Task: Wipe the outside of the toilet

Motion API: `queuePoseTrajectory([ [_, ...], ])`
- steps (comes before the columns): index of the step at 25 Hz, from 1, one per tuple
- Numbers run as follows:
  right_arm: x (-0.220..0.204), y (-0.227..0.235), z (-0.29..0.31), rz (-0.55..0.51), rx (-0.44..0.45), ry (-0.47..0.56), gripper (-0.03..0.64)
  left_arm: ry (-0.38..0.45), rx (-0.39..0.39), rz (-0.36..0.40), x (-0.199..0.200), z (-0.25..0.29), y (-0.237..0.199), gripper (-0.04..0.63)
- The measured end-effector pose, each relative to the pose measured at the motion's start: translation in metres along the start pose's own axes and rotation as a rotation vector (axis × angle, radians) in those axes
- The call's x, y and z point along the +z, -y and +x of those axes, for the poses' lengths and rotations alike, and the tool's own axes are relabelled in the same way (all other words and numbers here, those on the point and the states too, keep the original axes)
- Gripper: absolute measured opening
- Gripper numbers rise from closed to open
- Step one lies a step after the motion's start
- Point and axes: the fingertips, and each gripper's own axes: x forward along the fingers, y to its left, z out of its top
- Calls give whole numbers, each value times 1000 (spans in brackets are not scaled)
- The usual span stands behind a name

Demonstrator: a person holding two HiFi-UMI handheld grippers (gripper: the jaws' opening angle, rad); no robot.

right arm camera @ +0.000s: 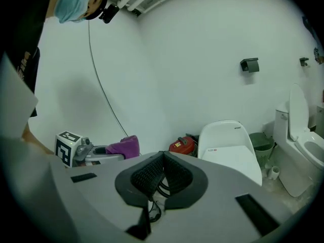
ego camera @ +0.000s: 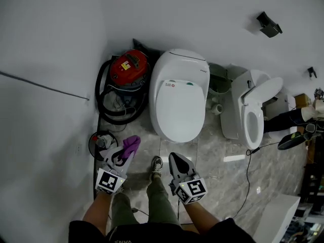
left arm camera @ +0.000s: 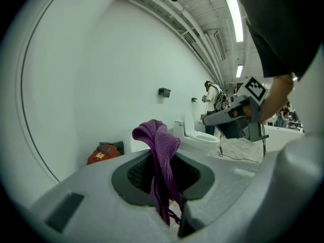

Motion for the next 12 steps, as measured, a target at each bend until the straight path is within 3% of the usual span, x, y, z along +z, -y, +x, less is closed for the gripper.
queuePoseTrajectory([
  [12,-128,30,79,4,25,-71,-2,-2,-63,21,-130,92,-23,67],
])
